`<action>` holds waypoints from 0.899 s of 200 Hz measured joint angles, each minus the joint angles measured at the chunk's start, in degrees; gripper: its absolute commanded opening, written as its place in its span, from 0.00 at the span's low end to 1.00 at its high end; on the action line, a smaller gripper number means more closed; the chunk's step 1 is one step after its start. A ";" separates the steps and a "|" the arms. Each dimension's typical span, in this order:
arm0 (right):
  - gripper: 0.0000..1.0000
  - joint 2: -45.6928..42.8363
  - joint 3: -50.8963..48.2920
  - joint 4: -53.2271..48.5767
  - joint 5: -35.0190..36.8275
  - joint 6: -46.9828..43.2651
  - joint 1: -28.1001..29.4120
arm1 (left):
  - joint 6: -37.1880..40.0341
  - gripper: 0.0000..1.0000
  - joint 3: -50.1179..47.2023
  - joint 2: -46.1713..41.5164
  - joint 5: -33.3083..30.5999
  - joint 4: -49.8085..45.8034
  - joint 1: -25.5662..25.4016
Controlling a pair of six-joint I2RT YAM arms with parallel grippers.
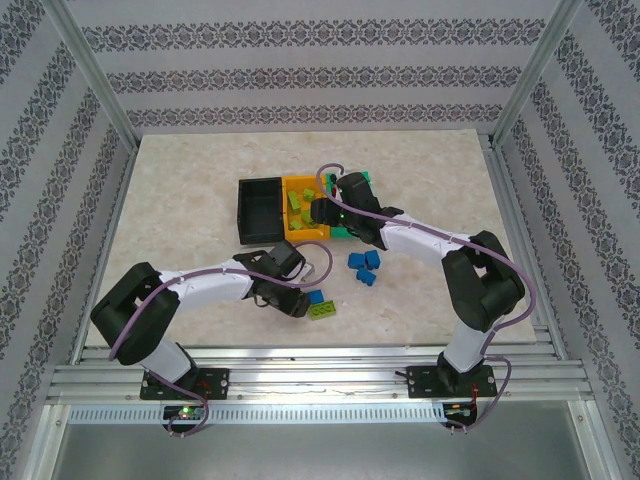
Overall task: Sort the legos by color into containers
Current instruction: Pick up the lego from the middle-left of the table, then place the lego in the container.
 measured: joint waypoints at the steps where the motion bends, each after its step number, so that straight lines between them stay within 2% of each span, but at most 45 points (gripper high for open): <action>1: 0.56 0.00 -0.02 0.02 0.02 0.00 0.00 | 0.00 0.41 0.02 0.00 -0.02 0.00 0.00; 27: 0.56 -0.44 -0.92 0.07 0.02 0.00 0.00 | -0.22 0.41 -0.11 -0.74 -0.98 0.22 0.00; 101: 0.56 -5.20 -4.31 0.22 0.52 0.00 0.00 | -2.45 0.40 -0.09 -10.03 -5.49 2.34 1.01; 136: 0.56 -7.96 -7.54 0.66 0.96 0.02 -0.28 | -2.95 0.37 6.32 -7.89 -6.01 3.02 6.49; 180: 0.56 -12.59 -13.29 1.07 1.42 0.63 -2.01 | -7.26 0.38 18.40 2.19 0.94 8.61 16.55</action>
